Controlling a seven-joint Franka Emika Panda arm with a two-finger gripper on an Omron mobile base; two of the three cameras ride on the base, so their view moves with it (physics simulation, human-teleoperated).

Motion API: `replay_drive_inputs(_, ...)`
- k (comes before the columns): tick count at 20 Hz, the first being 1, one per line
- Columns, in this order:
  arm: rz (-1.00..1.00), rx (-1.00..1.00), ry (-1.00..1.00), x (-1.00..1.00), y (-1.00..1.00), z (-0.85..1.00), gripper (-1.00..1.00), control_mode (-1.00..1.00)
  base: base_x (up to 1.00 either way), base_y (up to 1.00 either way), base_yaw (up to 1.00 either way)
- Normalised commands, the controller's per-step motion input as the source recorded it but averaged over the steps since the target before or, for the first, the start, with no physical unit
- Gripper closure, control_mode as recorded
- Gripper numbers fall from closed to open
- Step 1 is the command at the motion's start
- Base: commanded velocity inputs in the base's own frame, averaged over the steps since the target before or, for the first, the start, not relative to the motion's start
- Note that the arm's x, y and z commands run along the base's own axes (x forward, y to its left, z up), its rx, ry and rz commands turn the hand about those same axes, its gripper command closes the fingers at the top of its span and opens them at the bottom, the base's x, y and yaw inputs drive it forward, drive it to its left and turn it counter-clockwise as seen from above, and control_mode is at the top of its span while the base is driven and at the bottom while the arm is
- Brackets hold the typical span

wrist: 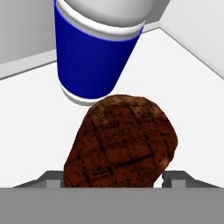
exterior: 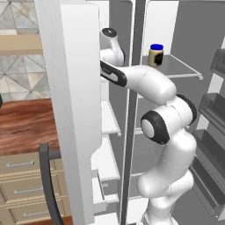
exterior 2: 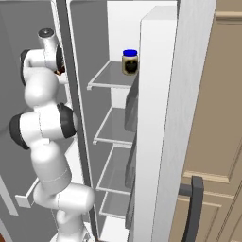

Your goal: Pick up the frozen steak from the freezer, place it on any shelf in the fridge, and close the fridge and freezer doors when done.

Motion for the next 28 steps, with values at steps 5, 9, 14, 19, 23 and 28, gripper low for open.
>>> replay_drive_inputs(5, 0.0, 0.0, -0.01, 0.0, -0.01, -0.34, 1.0, -1.0, 0.0, 0.0, 0.0)
replay_drive_inputs(9, 0.0, 0.0, -0.01, -0.03, -0.05, -0.18, 1.0, -1.0, 0.0, 0.0, 0.0)
replay_drive_inputs(14, -0.08, 0.02, -0.06, -0.08, -0.15, -0.03, 1.0, -1.0, 0.0, 0.0, 0.0)
replay_drive_inputs(19, -0.11, 0.04, -0.1, -0.12, -0.22, 0.05, 1.0, -1.0, 0.0, 0.0, 0.0)
replay_drive_inputs(23, -0.09, 0.0, -0.11, -0.52, 0.0, 0.16, 1.0, -1.0, 0.0, 0.0, 0.0)
replay_drive_inputs(28, -0.08, 0.0, -0.13, -0.78, -0.02, 0.27, 1.0, -1.0, 0.0, 0.0, 0.0)
